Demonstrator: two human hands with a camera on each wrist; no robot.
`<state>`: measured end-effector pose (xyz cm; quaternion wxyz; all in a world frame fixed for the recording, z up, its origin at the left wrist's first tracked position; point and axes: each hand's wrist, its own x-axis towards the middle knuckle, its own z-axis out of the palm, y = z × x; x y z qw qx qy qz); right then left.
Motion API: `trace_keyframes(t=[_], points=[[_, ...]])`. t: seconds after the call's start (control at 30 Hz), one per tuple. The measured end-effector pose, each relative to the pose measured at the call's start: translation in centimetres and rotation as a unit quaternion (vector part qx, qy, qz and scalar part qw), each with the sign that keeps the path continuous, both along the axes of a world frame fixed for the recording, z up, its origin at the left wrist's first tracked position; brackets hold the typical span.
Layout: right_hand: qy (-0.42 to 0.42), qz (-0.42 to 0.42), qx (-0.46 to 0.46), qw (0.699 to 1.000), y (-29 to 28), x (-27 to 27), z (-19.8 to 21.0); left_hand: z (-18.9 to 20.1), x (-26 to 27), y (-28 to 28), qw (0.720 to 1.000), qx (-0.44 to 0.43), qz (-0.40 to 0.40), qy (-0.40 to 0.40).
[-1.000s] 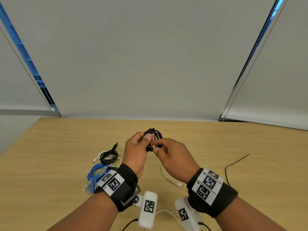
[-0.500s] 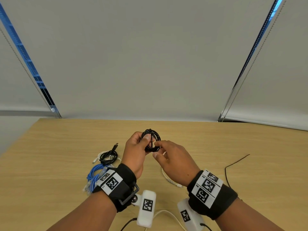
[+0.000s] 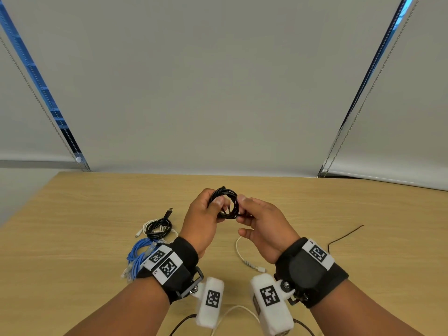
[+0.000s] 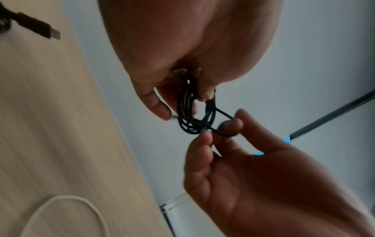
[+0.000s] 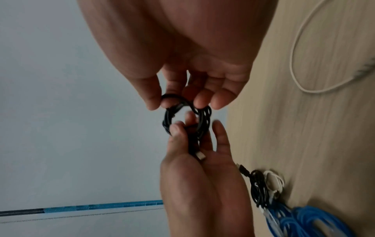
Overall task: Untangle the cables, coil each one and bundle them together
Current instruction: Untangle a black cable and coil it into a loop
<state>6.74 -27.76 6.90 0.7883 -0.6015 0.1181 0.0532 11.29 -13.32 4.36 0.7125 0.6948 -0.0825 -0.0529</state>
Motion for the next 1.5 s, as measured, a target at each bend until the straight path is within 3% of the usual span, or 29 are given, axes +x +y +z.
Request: trace_keyframes(t=[0.27, 0.4, 0.5, 0.73, 0.9, 1.1, 1.2, 1.33, 1.37, 1.4, 1.5], points=[[-0.024, 0.03, -0.035, 0.999, -1.3, 0.0, -0.7, -1.2, 1.0, 0.6, 0.987, 0.135, 0.041, -0.081], [-0.037, 0.023, -0.173, 0.984, -2.1, -0.1, -0.9, -1.2, 1.6, 1.1, 0.985, 0.143, 0.073, -0.055], [-0.035, 0.011, -0.251, 0.967, -2.2, 0.1, -1.1, -1.0, 1.5, 1.0, 0.993, 0.098, 0.067, -0.025], [-0.074, 0.056, -0.267, 0.959, -0.9, 0.5, -1.4, -0.8, 0.4, 0.2, 0.999, -0.003, -0.034, 0.025], [-0.093, 0.08, -0.256, 0.959, -1.7, 0.9, -0.7, -0.2, 0.8, 0.8, 0.999, -0.015, -0.034, 0.032], [-0.099, 0.117, -0.376, 0.914, -3.3, 1.4, -0.3, 0.4, 1.5, 1.4, 0.998, 0.052, -0.037, 0.024], [-0.112, 0.127, -0.457, 0.873, -4.2, 1.1, -0.8, 0.0, 1.4, 1.7, 0.998, 0.015, -0.022, 0.062], [-0.151, 0.117, -0.584, 0.788, -4.5, 1.0, -1.3, -0.1, 0.9, 1.3, 0.986, -0.092, -0.032, 0.139], [-0.161, 0.098, -0.584, 0.79, -4.3, 1.1, -1.4, -0.1, 0.8, 1.1, 0.979, -0.12, -0.033, 0.159], [-0.168, 0.072, -0.555, 0.812, -4.2, 1.1, -1.6, 0.0, 0.7, 0.9, 0.974, -0.139, -0.033, 0.176], [-0.142, -0.025, -0.327, 0.934, -3.4, 1.2, -1.9, 0.0, 0.4, 0.5, 0.972, -0.139, -0.03, 0.188]])
